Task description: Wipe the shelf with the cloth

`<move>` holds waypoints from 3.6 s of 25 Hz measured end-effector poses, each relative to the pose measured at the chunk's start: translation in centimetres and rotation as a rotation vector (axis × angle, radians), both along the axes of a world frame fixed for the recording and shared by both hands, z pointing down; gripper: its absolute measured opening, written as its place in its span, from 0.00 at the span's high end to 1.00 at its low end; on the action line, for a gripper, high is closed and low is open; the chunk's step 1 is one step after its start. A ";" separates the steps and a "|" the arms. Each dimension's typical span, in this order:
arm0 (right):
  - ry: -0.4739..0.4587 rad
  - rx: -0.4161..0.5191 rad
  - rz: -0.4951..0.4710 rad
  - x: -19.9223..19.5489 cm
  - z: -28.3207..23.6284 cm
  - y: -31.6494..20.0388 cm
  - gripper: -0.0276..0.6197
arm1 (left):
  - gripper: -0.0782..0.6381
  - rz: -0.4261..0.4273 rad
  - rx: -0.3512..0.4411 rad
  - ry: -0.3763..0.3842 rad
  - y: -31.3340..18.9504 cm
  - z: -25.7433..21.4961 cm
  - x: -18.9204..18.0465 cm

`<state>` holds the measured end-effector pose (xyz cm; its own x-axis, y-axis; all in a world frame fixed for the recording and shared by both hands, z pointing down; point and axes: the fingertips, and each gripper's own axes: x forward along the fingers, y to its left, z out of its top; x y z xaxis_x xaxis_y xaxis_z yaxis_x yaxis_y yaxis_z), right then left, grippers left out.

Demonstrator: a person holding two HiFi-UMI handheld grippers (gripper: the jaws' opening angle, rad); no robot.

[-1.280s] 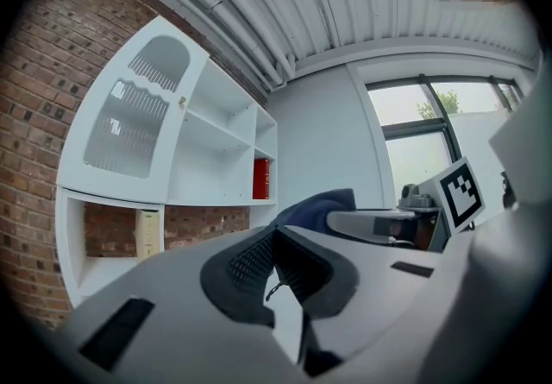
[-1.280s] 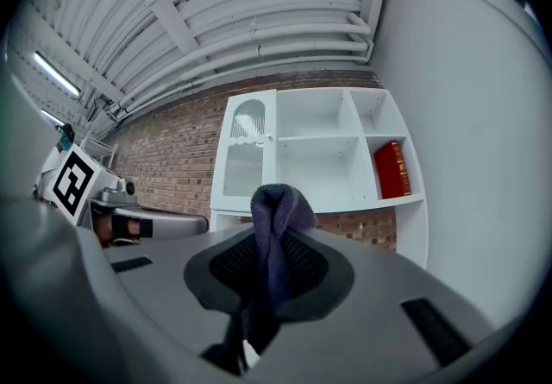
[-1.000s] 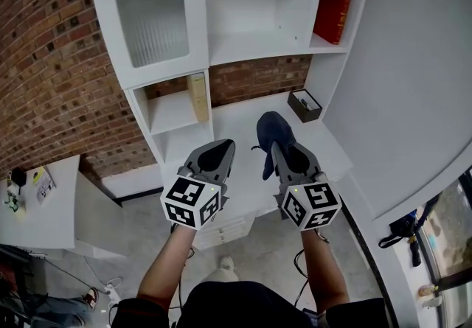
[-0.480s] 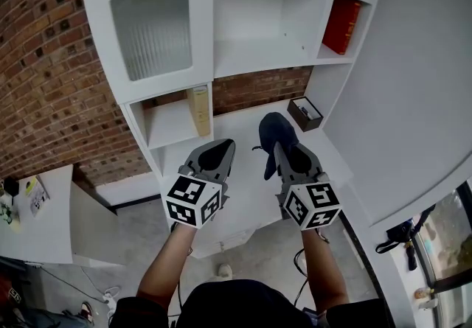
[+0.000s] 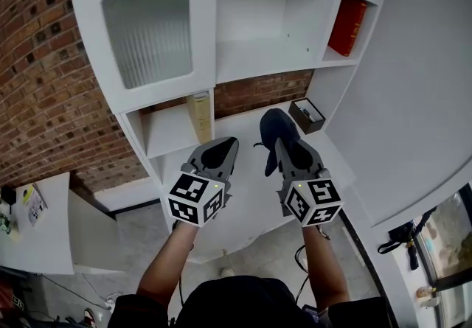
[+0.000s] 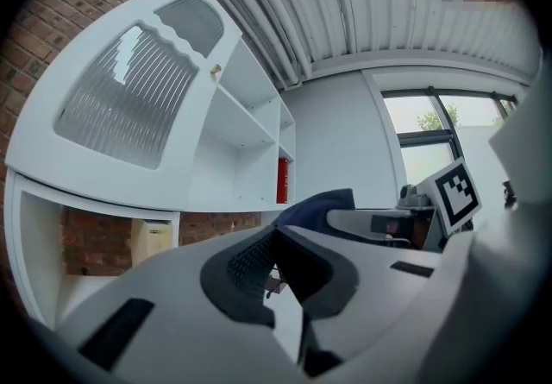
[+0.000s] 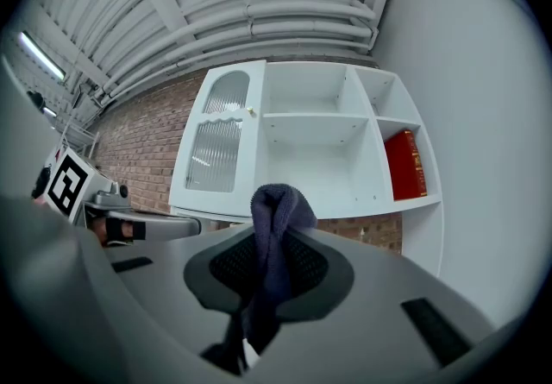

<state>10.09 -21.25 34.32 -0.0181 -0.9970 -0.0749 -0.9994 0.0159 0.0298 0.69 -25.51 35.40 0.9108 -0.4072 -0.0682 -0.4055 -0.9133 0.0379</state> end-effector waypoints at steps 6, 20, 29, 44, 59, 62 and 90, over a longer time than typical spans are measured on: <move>-0.001 0.005 0.002 1.2 -0.4 -1.6 0.87 | 0.87 0.002 0.004 -0.007 -1.4 -0.2 0.9; -0.006 0.047 -0.067 5.0 -2.0 -6.3 0.87 | 0.87 -0.060 0.032 0.002 -5.0 -1.5 4.7; 0.005 0.064 -0.129 7.7 -3.4 -10.3 0.87 | 0.87 -0.132 0.042 0.003 -7.7 -2.1 7.1; 0.126 0.032 -0.181 11.0 -5.8 -17.6 0.87 | 0.87 -0.254 0.049 -0.017 -10.5 -2.2 8.7; 0.273 -0.087 -0.265 11.3 -6.8 -24.8 0.87 | 0.87 -0.310 0.063 -0.017 -12.1 -2.9 9.9; 0.310 -0.116 -0.272 10.9 -6.5 -26.1 0.87 | 0.87 -0.321 0.069 -0.013 -12.4 -3.1 9.9; 0.410 -0.417 -0.348 9.7 -3.6 -32.0 0.87 | 0.87 -0.384 0.099 -0.001 -16.2 -5.1 9.4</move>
